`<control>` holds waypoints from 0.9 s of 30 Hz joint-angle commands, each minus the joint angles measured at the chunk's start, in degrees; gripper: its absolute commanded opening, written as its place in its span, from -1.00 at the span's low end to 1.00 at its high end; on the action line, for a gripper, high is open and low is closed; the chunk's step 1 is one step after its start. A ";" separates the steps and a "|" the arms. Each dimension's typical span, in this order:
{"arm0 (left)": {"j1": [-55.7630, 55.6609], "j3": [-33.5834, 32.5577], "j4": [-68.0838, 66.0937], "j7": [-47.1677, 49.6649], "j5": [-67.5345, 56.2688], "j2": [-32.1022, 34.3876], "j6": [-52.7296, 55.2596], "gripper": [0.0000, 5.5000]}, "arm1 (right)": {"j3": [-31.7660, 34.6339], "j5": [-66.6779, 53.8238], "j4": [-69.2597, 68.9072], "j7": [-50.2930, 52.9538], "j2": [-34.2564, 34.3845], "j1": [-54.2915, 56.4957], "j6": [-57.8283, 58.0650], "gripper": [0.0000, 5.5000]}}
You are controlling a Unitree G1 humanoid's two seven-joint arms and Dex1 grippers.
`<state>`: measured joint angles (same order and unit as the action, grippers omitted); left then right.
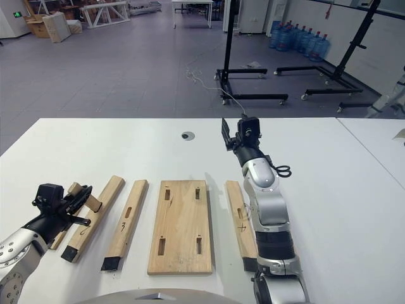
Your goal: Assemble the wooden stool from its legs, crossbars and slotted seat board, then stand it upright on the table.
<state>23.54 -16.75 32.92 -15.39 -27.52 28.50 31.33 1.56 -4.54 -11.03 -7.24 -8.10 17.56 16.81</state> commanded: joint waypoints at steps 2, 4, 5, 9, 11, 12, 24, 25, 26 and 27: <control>4.63 1.83 -8.80 0.06 -0.28 1.41 13.28 -0.86 | -1.00 -0.52 -1.91 -0.86 0.03 0.16 2.57 0.04; 4.27 2.24 -8.52 -0.36 -0.73 2.89 14.84 -0.86 | -1.38 -0.48 -2.45 -0.88 0.28 -0.21 2.87 0.04; 4.10 2.81 -8.30 -0.65 -0.96 3.68 15.41 -0.86 | -1.50 -0.48 -2.58 -0.87 0.39 -0.39 2.93 0.04; 2.99 3.22 -8.51 -0.89 -1.92 5.66 16.58 -0.86 | -2.12 -0.48 -3.08 -0.51 0.96 -1.03 3.32 0.04; 1.43 3.30 -9.13 -1.18 -1.87 7.07 17.11 -0.86 | -2.45 -0.42 -3.39 -0.27 1.34 -1.53 3.46 0.04; 0.86 3.33 -9.42 -1.53 -1.90 7.65 17.30 -0.86 | -2.66 -0.35 -3.52 -0.15 1.56 -1.72 3.50 0.04; -1.29 4.68 -11.41 -4.91 -3.50 12.45 19.99 -0.86 | -3.60 0.06 -5.18 0.84 3.12 -3.36 4.00 0.04; -1.17 4.61 -11.23 -4.96 -3.63 12.42 19.83 -0.86 | -3.49 0.06 -5.25 0.98 3.15 -3.42 3.90 0.04; -0.96 4.56 -11.04 -4.96 -3.73 12.38 19.69 -0.86 | -3.41 0.05 -5.34 1.07 3.16 -3.45 3.90 0.04; -0.82 4.67 -11.02 -4.91 -3.73 12.27 19.53 -0.86 | -3.32 0.00 -5.33 1.10 3.13 -3.43 3.91 0.04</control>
<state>17.09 -17.51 28.47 -20.49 -33.29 40.87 40.71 -2.09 -4.53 -14.92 -6.59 -5.43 14.52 19.60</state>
